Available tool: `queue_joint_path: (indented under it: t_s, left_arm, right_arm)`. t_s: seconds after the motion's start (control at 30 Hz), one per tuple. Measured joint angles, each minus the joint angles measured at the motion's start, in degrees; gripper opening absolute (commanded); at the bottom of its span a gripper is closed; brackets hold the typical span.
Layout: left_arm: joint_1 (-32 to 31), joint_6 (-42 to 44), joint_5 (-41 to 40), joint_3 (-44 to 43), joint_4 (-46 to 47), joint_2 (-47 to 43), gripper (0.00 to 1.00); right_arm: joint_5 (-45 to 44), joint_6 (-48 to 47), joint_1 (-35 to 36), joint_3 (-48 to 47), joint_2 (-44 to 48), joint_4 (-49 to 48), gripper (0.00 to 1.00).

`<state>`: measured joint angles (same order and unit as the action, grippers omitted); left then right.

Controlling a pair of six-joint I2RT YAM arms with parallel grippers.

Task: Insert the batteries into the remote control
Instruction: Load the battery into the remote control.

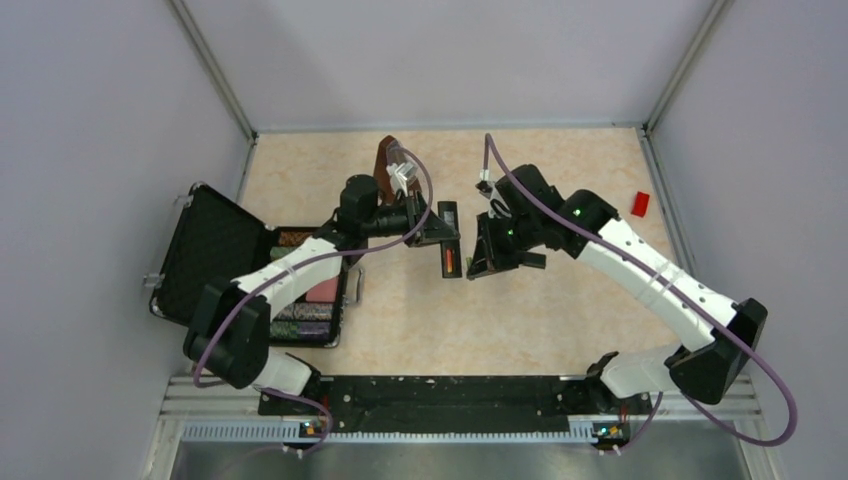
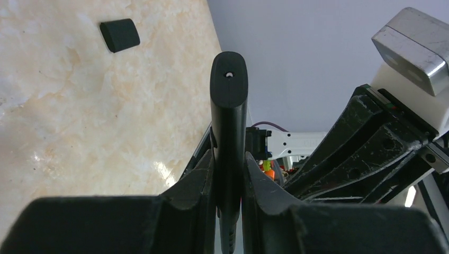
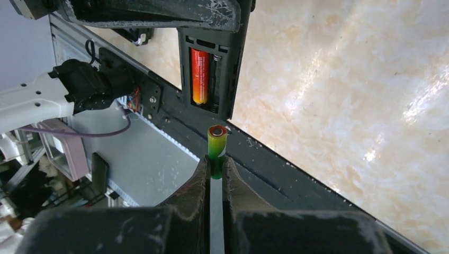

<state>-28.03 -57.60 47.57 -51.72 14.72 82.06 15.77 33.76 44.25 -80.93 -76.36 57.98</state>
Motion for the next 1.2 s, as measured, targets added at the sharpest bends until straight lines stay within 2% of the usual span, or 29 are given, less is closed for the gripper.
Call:
queue_joint_path:
  t_s: [0.4,1.2]
  left_arm:
    - [-2.8,-2.3,-0.7,2.3,4.9,3.8,0.0]
    - [-2.8,3.6,0.3,2.5,5.5,3.8,0.0]
  right_arm:
    - [7.2,1.4,-1.0,2.2,-4.2,1.7,0.0]
    - [7.4,4.9,-2.1,3.7,-7.6,-0.2,0.0]
